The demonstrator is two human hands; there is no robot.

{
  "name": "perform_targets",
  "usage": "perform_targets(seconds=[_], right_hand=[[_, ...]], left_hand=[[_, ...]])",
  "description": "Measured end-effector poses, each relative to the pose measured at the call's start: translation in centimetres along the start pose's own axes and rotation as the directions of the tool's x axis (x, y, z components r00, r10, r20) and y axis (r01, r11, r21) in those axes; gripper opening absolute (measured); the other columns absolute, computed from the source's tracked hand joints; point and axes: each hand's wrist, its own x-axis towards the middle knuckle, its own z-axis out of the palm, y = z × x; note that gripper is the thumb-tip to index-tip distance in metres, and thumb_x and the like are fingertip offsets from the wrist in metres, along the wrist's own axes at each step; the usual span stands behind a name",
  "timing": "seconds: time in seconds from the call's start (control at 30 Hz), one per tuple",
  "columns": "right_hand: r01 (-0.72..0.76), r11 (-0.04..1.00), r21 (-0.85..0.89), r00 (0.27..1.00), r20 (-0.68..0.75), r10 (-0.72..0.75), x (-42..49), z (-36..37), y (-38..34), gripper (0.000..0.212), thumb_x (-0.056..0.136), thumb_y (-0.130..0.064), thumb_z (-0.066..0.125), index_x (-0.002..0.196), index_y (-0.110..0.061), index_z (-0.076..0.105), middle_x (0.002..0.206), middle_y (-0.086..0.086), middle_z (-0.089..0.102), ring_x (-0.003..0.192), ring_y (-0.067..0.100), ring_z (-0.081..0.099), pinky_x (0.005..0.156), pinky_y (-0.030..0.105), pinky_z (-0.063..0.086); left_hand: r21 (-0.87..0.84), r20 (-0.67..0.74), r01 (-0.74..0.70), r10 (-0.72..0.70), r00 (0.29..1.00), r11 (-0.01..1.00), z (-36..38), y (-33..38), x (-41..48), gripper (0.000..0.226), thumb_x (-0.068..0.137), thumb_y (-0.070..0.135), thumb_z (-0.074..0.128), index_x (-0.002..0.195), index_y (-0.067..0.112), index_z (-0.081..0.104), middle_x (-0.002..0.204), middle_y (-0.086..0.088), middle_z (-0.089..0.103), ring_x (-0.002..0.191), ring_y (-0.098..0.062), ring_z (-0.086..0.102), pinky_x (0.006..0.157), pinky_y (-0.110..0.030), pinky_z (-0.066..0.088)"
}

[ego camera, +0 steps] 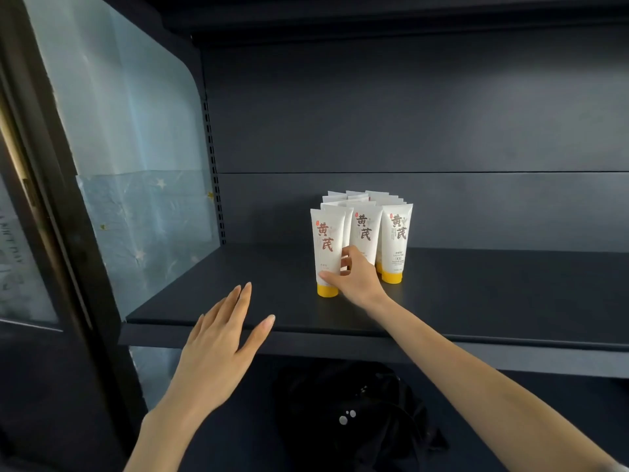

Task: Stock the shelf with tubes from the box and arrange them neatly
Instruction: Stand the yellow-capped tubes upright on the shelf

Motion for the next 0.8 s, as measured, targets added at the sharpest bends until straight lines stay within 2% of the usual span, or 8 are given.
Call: perform_targets(seconds=[0.13, 0.27, 0.33, 0.47, 0.57, 0.63, 0.7, 0.8], right_hand=[[-0.029, 1.0, -0.012, 0.999, -0.019, 0.028, -0.2, 0.2, -0.3, 0.045, 0.082, -0.021, 0.073, 0.117, -0.013, 0.046, 0.121, 0.005, 0.056, 0.112, 0.02, 0.057, 0.086, 0.026, 0.048], [-0.055, 0.998, -0.038, 0.998, -0.02, 0.054, -0.9, -0.3, -0.7, 0.047, 0.083, -0.023, 0.072, 0.12, -0.01, 0.045, 0.123, 0.006, 0.056, 0.11, 0.02, 0.056, 0.089, 0.028, 0.048], [-0.051, 0.997, -0.051, 0.998, -0.03, 0.05, -1.7, -1.2, -0.9, 0.048, 0.085, -0.026, 0.07, 0.123, -0.01, 0.045, 0.124, 0.005, 0.054, 0.109, 0.018, 0.053, 0.085, 0.026, 0.046], [0.027, 0.976, -0.214, 0.996, -0.075, -0.044, -4.8, -4.2, -0.5, 0.048, 0.093, -0.037, 0.057, 0.134, -0.015, 0.044, 0.135, 0.0, 0.046, 0.117, 0.014, 0.048, 0.09, 0.027, 0.041], [0.097, 0.902, -0.42, 0.985, -0.091, -0.149, -8.5, -7.2, 0.4, 0.052, 0.095, -0.045, 0.048, 0.141, -0.022, 0.038, 0.144, -0.005, 0.038, 0.129, 0.014, 0.039, 0.097, 0.035, 0.041], [0.097, 0.801, -0.591, 0.982, -0.076, -0.175, -10.9, -9.2, 1.3, 0.058, 0.096, -0.048, 0.042, 0.147, -0.021, 0.029, 0.152, -0.004, 0.029, 0.139, 0.016, 0.027, 0.106, 0.038, 0.036], [0.058, 0.719, -0.692, 0.988, -0.062, -0.139, -13.1, -11.2, 2.4, 0.062, 0.097, -0.05, 0.035, 0.15, -0.023, 0.021, 0.157, -0.003, 0.019, 0.145, 0.017, 0.014, 0.117, 0.041, 0.021], [-0.039, 0.651, -0.758, 0.997, -0.077, -0.03, -16.2, -14.2, 4.4, 0.063, 0.098, -0.053, 0.027, 0.152, -0.027, 0.008, 0.16, -0.005, 0.005, 0.147, 0.015, -0.002, 0.119, 0.043, 0.004]], left_hand=[[0.004, 0.013, -0.009, 0.009, 1.0, 1.0, -0.2, 0.1, -0.2, 0.081, 0.075, 0.072, 0.006, 0.146, 0.036, -0.011, 0.159, 0.011, 0.006, 0.146, -0.009, 0.01, 0.117, -0.034, 0.014], [-0.012, 0.012, -0.037, 0.037, 0.999, 0.999, -0.1, 0.6, -0.3, 0.083, 0.076, 0.071, 0.007, 0.149, 0.034, -0.006, 0.159, 0.01, 0.006, 0.146, -0.01, 0.01, 0.118, -0.034, 0.013], [-0.027, 0.011, -0.053, 0.053, 0.999, 0.998, 0.3, 1.1, -0.5, 0.083, 0.077, 0.07, 0.008, 0.15, 0.033, -0.003, 0.16, 0.009, 0.007, 0.146, -0.011, 0.01, 0.118, -0.035, 0.012], [-0.049, 0.026, -0.099, 0.1, 0.995, 0.994, 1.1, 2.2, -0.9, 0.08, 0.079, 0.066, 0.006, 0.151, 0.03, 0.0, 0.16, 0.007, 0.01, 0.146, -0.012, 0.01, 0.118, -0.035, 0.009], [-0.03, 0.061, -0.135, 0.136, 0.989, 0.99, 1.8, 3.1, -1.2, 0.078, 0.081, 0.063, 0.007, 0.151, 0.029, 0.0, 0.16, 0.006, 0.008, 0.147, -0.013, 0.009, 0.118, -0.036, 0.007], [-0.007, 0.073, -0.163, 0.163, 0.984, 0.987, 2.3, 3.8, -1.5, 0.074, 0.086, 0.061, 0.01, 0.151, 0.029, 0.0, 0.16, 0.005, 0.007, 0.147, -0.013, 0.008, 0.118, -0.037, 0.006], [0.008, 0.077, -0.19, 0.188, 0.979, 0.982, 2.7, 4.5, -1.7, 0.067, 0.092, 0.056, 0.014, 0.151, 0.028, -0.001, 0.16, 0.004, 0.005, 0.147, -0.014, 0.006, 0.118, -0.038, 0.006], [0.015, 0.081, -0.221, 0.219, 0.972, 0.975, 3.5, 6.1, -2.2, 0.064, 0.095, 0.052, 0.015, 0.151, 0.027, -0.002, 0.161, 0.003, 0.002, 0.147, -0.015, 0.004, 0.119, -0.04, 0.005]])
